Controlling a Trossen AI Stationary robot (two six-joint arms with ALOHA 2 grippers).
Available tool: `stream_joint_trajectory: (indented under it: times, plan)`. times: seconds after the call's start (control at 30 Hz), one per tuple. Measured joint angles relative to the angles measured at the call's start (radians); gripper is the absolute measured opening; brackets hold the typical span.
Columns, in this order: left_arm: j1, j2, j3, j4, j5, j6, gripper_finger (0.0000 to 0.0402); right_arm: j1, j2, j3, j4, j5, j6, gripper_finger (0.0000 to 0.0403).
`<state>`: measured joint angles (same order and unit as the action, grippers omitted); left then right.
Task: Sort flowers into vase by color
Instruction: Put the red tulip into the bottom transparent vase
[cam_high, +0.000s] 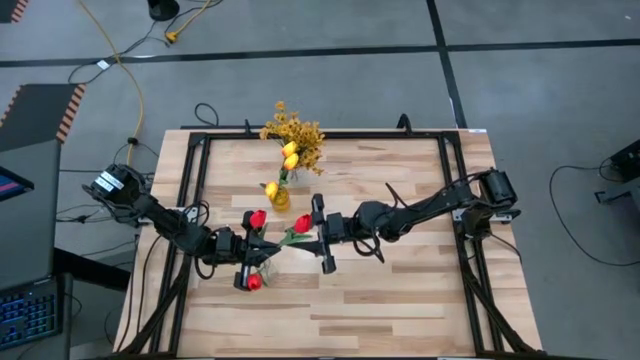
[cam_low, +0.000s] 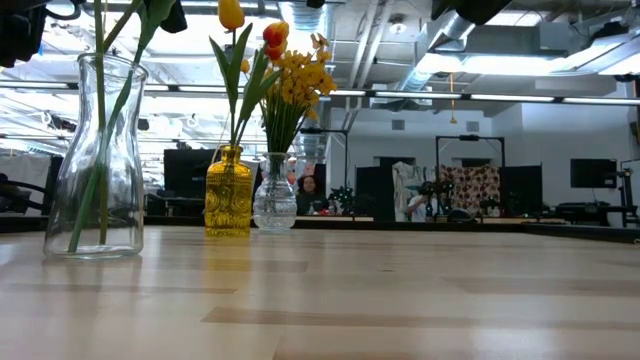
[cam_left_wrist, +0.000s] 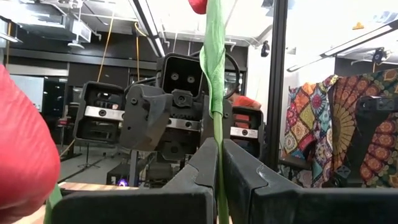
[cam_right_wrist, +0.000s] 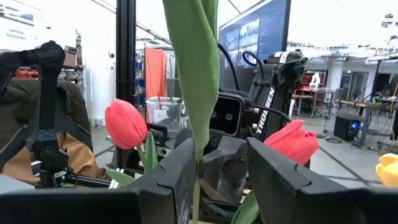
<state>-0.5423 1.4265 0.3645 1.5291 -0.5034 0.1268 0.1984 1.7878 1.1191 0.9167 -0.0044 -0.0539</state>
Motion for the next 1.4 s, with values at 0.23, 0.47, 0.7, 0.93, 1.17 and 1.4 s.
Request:
stream_joint_trajectory:
  times: [0.23, 0.47, 0.7, 0.93, 1.17, 1.4]
  plan:
    - [0.0, 0.0, 0.0, 0.0, -0.001, 0.007, 0.0, 0.011, 0.0, 0.0, 0.002, 0.003, 0.035, 0.0166]
    - [0.0, 0.0, 0.0, 0.001, -0.002, 0.003, 0.0, 0.025, 0.0, 0.0, -0.01, 0.075, 0.055, 0.0166]
    - [0.0, 0.0, 0.0, 0.001, -0.002, 0.003, 0.0, 0.046, 0.001, 0.0, -0.026, 0.146, 0.08, 0.0166]
    - [0.0, 0.0, 0.0, 0.002, -0.001, 0.003, 0.0, 0.081, 0.001, 0.0, -0.024, 0.169, 0.083, 0.0166]
    - [0.0, 0.0, 0.0, -0.005, -0.008, -0.005, 0.0, 0.095, 0.132, 0.063, 0.045, 0.203, 0.046, 0.0166]
    - [0.0, -0.002, 0.001, -0.008, -0.002, -0.003, 0.0, 0.103, 0.119, 0.087, -0.017, 0.243, 0.028, 0.0166]
